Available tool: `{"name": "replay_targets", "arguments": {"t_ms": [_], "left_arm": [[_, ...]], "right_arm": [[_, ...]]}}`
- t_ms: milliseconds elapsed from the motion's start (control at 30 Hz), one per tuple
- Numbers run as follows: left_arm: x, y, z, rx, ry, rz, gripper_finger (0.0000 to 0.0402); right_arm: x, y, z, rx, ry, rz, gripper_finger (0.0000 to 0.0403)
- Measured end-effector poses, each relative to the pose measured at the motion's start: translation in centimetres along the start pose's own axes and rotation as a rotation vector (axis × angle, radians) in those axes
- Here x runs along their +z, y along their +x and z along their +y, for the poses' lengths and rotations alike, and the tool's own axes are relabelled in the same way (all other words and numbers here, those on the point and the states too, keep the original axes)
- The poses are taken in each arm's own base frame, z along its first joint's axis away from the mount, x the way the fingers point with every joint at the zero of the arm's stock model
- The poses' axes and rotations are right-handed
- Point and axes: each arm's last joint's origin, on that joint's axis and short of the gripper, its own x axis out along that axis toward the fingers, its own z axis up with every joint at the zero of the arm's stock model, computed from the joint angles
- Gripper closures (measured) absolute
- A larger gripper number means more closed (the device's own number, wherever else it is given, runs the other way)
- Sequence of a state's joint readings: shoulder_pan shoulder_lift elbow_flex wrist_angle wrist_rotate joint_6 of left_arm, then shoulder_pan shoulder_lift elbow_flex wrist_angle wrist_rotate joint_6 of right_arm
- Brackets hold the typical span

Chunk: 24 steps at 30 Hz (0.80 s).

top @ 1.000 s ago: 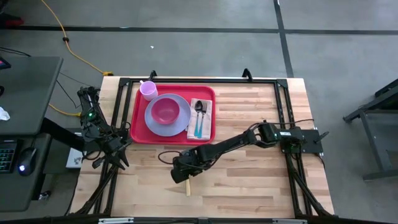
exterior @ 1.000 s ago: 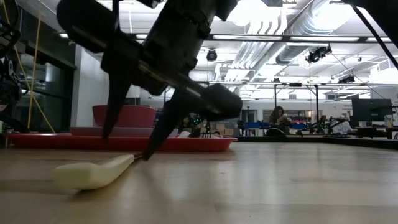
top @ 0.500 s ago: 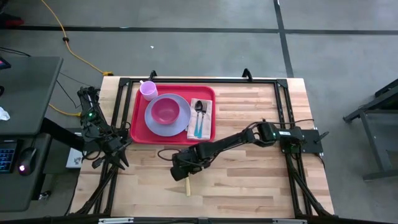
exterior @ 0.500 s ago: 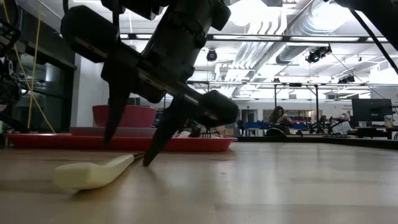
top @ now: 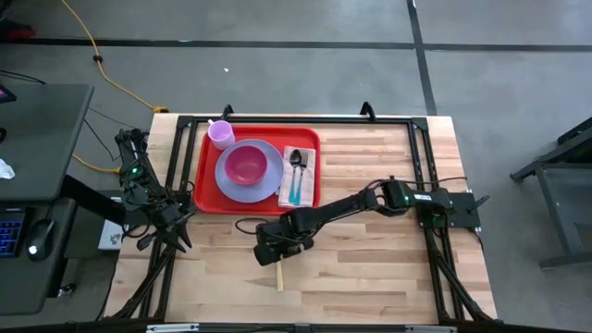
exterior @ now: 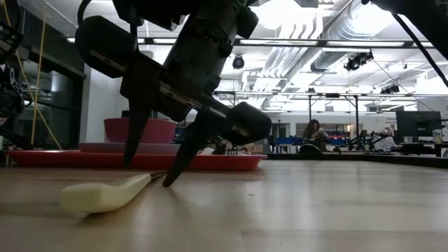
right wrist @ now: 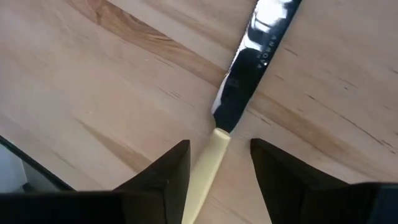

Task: Set up tray
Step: Put the yellow knife on top of the brown napkin on the left side of the blue fork on the red tray

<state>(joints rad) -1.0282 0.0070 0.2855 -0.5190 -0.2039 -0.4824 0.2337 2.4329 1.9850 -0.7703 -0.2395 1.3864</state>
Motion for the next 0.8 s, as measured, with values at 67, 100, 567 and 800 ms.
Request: {"name": "replay_targets", "arguments": {"t_ms": [67, 100, 567, 800], "left_arm": [[0.0, 0.0, 0.0, 0.0, 0.0, 0.0, 0.0286], [0.0, 0.0, 0.0, 0.0, -0.001, -0.001, 0.0286], [0.0, 0.0, 0.0, -0.001, -0.002, 0.0, 0.0286], [0.0, 0.0, 0.0, -0.001, -0.002, 0.0, 0.0286]], "right_arm": [[0.0, 0.02, -0.01, -0.001, 0.002, 0.002, 0.0246], [0.03, 0.01, -0.03, -0.002, 0.003, 0.0, 0.0248], [0.57, 0.0, 0.56, 0.067, 0.027, -0.047, 0.0254], [0.69, -0.02, 0.61, 0.074, 0.078, -0.059, 0.0252]]}}
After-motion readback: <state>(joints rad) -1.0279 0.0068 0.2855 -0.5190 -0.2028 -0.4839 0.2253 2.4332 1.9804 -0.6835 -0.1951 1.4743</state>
